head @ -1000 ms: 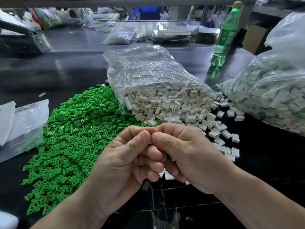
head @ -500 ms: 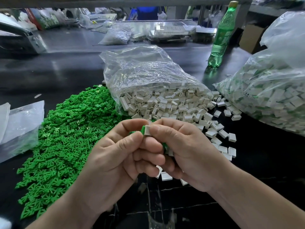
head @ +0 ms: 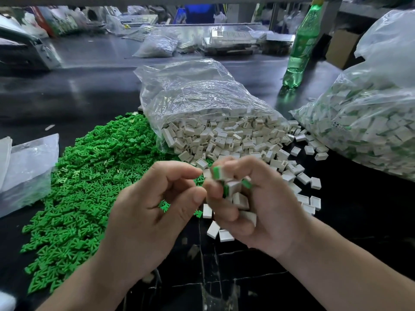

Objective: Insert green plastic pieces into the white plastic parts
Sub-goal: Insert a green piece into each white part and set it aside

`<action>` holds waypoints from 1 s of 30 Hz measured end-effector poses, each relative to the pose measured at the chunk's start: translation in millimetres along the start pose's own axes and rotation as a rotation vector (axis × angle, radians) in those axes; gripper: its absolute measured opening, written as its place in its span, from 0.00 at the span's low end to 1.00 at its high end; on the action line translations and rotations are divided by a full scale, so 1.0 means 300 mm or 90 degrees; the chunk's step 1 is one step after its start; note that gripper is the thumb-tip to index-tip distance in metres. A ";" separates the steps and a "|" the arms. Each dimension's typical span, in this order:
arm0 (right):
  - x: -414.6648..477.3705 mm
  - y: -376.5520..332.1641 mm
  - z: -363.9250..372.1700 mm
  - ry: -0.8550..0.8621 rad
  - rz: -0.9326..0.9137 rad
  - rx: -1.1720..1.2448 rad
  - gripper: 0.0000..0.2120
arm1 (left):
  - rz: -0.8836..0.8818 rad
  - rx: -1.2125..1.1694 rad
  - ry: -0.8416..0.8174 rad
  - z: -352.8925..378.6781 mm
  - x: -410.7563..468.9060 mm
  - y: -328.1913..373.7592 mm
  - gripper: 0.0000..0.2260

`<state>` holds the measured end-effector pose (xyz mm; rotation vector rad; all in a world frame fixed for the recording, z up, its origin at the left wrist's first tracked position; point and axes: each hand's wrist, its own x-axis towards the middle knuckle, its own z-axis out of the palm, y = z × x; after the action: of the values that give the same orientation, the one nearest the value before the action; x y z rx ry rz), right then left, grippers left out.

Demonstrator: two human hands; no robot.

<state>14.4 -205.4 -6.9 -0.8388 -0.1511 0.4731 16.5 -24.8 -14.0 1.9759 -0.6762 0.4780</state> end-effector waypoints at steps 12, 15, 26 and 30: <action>0.011 -0.045 -0.053 0.030 -0.014 0.076 0.05 | 0.016 0.355 -0.304 0.040 -0.006 -0.065 0.10; 0.012 -0.038 -0.057 0.064 -0.006 0.041 0.05 | -0.002 0.362 -0.297 0.046 -0.005 -0.072 0.09; 0.004 -0.008 -0.051 0.157 0.000 -0.247 0.07 | -0.205 -0.003 -0.065 0.020 0.013 -0.052 0.04; 0.011 0.015 -0.044 0.138 -0.027 -0.365 0.08 | -0.182 -0.115 -0.099 0.017 0.010 -0.033 0.03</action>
<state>20.0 -210.3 -19.2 -1.4394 -0.1049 0.2960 25.4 -26.3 -21.1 1.9105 -0.5014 0.0879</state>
